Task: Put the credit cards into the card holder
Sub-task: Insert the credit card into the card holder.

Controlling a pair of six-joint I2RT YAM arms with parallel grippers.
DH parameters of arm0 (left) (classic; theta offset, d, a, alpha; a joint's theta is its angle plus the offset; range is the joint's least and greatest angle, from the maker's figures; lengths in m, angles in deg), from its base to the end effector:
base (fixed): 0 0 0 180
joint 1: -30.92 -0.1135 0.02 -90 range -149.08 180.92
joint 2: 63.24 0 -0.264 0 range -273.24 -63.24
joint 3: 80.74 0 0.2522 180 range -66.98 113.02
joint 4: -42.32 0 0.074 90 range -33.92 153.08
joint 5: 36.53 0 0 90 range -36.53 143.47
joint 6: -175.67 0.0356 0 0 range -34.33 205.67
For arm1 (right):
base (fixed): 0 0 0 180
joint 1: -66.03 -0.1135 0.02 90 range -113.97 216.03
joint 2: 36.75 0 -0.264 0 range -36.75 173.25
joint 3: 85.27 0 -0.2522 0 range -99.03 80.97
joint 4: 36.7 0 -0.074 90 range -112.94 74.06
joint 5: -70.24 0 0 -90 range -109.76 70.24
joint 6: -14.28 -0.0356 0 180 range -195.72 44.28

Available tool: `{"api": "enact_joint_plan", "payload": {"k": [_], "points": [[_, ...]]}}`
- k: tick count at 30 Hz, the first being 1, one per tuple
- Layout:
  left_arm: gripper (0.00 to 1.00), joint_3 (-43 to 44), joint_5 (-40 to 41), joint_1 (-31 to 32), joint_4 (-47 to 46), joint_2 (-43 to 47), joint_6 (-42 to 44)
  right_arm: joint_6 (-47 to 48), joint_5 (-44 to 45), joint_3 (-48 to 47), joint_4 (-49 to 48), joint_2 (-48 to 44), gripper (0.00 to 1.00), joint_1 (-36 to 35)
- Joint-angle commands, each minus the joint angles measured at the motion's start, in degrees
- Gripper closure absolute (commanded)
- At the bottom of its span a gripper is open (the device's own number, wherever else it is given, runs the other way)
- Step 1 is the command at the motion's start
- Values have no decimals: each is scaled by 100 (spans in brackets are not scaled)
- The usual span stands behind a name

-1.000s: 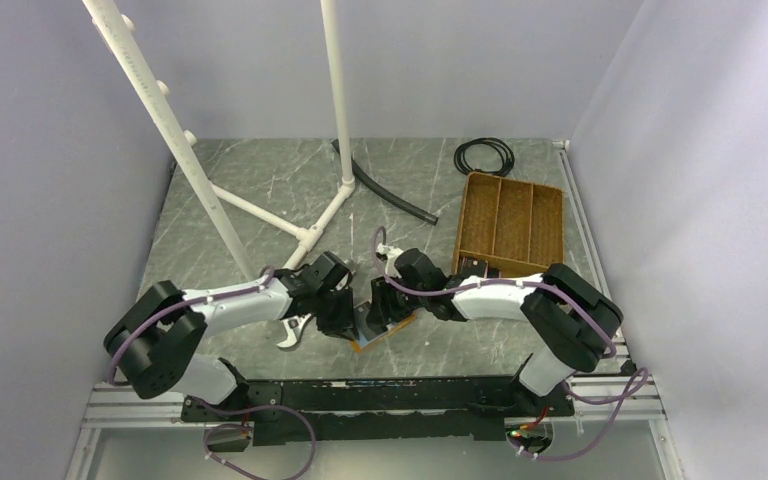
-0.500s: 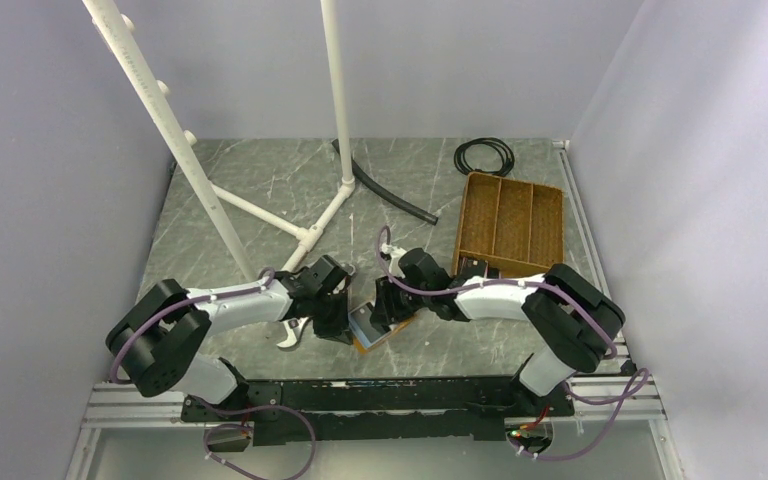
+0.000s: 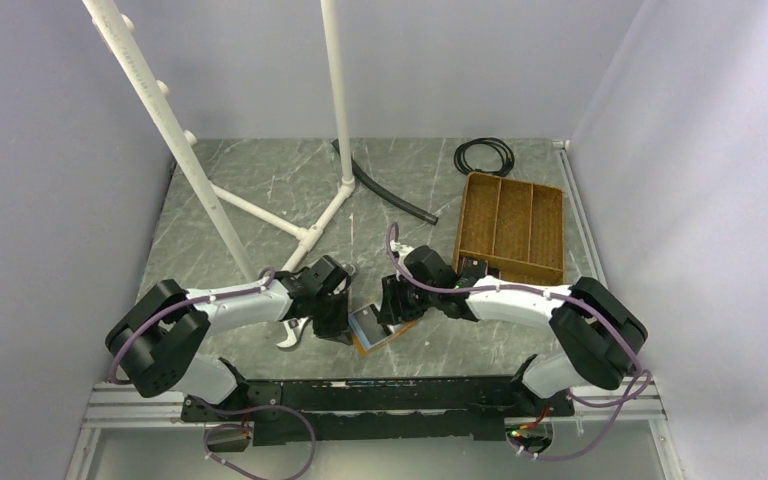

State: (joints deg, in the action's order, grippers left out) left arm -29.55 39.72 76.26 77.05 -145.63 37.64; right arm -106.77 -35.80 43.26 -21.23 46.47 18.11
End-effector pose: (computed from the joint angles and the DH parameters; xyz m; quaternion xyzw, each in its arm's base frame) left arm 0.1662 -0.1802 0.1454 0.0022 0.9713 -0.2309 0.0568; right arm 0.1782 0.2120 0.1635 -0.1856 0.9046 0.3299 0.1961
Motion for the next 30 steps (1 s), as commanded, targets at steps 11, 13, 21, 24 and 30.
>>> {"api": "enact_joint_plan", "payload": {"k": [11, 13, 21, 24, 30], "points": [[96, 104, 297, 8, -38, -189, 246, 213, -135, -619, -449, 879, 61, -128], [97, 143, 340, 9, -49, -297, 267, 185, -170, -762, -442, 974, 62, -347], [98, 262, 391, 10, 38, -357, 320, -112, 179, -459, -217, 496, 66, -356], [97, 309, 462, 5, 194, -281, 420, 14, 453, -436, 234, 210, 65, -323], [95, 540, 719, 9, 555, -250, 731, 95, 459, -567, 535, -43, 56, -306]]}}
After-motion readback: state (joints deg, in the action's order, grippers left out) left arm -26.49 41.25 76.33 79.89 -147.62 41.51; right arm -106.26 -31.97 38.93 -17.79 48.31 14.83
